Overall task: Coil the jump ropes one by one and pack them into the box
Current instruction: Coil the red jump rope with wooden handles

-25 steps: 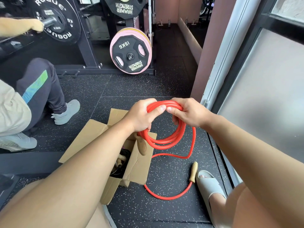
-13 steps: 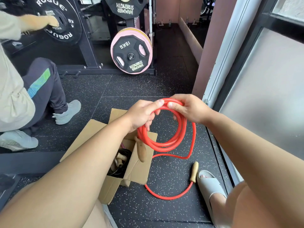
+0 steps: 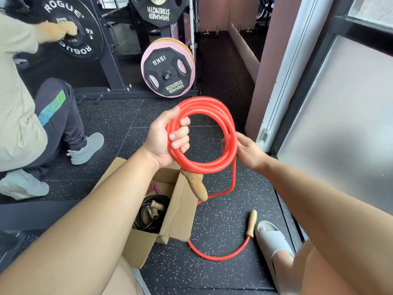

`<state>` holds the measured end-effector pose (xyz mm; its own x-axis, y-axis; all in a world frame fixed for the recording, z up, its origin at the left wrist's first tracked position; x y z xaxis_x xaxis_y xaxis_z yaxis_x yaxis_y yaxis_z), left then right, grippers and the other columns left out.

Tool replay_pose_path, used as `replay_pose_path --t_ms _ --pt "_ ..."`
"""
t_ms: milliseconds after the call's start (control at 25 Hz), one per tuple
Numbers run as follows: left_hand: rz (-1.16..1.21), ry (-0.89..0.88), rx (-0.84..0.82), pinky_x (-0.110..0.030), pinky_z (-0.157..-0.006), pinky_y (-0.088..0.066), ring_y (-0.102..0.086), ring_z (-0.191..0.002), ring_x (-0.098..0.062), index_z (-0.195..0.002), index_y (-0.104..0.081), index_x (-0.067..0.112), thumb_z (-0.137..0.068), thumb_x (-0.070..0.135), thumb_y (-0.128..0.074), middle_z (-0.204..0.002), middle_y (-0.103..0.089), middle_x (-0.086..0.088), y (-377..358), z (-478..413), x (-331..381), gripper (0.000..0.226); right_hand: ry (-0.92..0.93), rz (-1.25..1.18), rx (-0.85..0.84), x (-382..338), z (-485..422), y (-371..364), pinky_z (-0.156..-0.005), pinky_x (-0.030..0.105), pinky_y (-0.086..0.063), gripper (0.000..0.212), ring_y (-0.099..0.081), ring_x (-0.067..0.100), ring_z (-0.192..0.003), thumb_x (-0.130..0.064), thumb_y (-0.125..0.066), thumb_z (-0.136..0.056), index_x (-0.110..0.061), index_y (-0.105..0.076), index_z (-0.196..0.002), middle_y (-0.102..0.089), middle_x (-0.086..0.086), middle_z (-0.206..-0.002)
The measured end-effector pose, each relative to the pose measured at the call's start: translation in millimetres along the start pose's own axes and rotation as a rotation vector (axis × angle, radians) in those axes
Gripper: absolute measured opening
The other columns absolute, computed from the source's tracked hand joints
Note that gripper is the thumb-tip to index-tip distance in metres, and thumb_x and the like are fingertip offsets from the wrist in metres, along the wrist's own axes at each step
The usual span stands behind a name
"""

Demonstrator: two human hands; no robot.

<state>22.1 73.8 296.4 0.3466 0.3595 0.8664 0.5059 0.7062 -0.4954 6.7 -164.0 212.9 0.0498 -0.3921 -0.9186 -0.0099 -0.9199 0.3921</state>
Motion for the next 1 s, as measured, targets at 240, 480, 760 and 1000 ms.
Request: replay_pose_path --t_ms 240,480,760,1000 --pt "-0.01 -0.244 0.416 -0.024 -0.044 -0.033 -0.024 -0.037 -0.01 -0.069 -0.045 0.022 -0.098 0.049 -0.046 -0.044 -0.026 0.009 -2.9 -5.1 12.8 0.039 0.019 0.55 -0.125 -0.2 7.3 -23.9 -0.076 0.04 -0.048 0.076 -0.06 0.031 -0.082 -0.009 -0.038 -0.1 -0.021 0.008 -0.159 -0.063 0.015 -0.095" --pt "-0.181 -0.422 0.733 -0.028 -0.047 -0.042 -0.036 -0.042 -0.014 -0.071 -0.047 0.018 -0.099 0.043 -0.054 -0.05 -0.033 0.004 -12.9 -11.5 -0.7 0.038 0.062 0.971 -0.171 -41.3 13.5 -50.1 -0.088 0.042 -0.047 0.066 -0.058 0.037 -0.116 -0.004 -0.043 -0.096 -0.001 -0.014 -0.156 -0.046 0.017 -0.133" --pt "-0.241 -0.495 0.832 -0.029 -0.046 -0.043 -0.039 -0.04 -0.014 -0.074 -0.046 0.016 -0.1 0.041 -0.052 -0.047 -0.036 0.006 -10.0 -11.1 -5.1 0.037 -0.108 0.651 -0.26 -54.4 23.2 -63.1 -0.065 0.037 -0.051 0.032 -0.064 0.034 -0.084 -0.004 -0.046 -0.089 -0.008 -0.046 -0.12 -0.064 0.014 -0.099" --pt "-0.307 -0.592 0.951 -0.038 -0.052 -0.052 -0.045 -0.038 -0.012 -0.076 -0.048 0.016 -0.1 0.041 -0.05 -0.045 -0.042 0.01 7.1 -11.6 6.5 0.035 -0.114 0.274 -0.32 -51.7 25.1 -56.0 -0.064 0.043 -0.057 0.008 -0.062 0.024 -0.058 -0.005 -0.053 -0.092 -0.011 -0.048 -0.09 -0.066 0.011 -0.074"
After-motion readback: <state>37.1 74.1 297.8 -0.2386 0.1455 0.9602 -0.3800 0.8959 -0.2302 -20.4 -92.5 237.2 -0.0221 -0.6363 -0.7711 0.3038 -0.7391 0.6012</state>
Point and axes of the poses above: each hand's wrist, its own z-axis away from the middle knuckle, its own y-axis out of the back of the hand, x = y × z, the point moved 1 cm from there along -z, towards the middle knuckle
